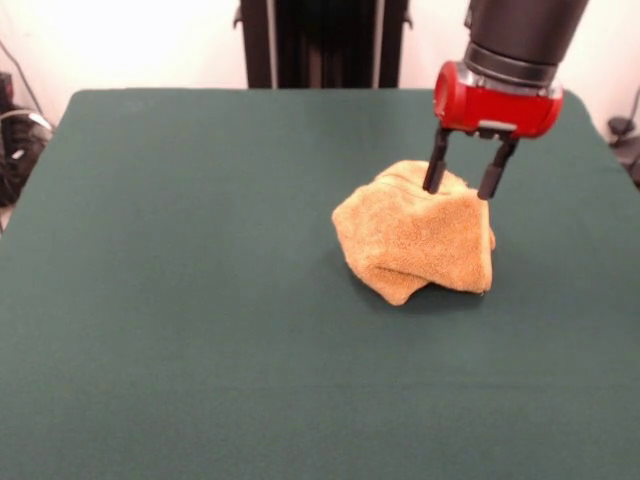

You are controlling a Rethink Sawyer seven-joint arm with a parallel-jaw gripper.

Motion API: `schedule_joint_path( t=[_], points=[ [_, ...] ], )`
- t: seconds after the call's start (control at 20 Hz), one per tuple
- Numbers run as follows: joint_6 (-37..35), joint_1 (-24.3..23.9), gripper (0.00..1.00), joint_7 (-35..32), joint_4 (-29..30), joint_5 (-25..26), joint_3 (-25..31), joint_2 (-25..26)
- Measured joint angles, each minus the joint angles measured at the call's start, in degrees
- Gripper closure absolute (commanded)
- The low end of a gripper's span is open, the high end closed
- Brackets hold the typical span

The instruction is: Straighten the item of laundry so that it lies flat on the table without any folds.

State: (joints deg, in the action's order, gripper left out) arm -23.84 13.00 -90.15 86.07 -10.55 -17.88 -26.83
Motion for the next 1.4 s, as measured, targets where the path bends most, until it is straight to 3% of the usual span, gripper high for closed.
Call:
schedule_joint_path(
  t=[0.5,1.4],
  points=[
    [0.0,-0.4,0.0,0.0,-0.2,-0.2,0.3,0.9],
    [0.0,-6.2,0.0,0.0,0.0,-3.2,6.3,1.1]
  ],
)
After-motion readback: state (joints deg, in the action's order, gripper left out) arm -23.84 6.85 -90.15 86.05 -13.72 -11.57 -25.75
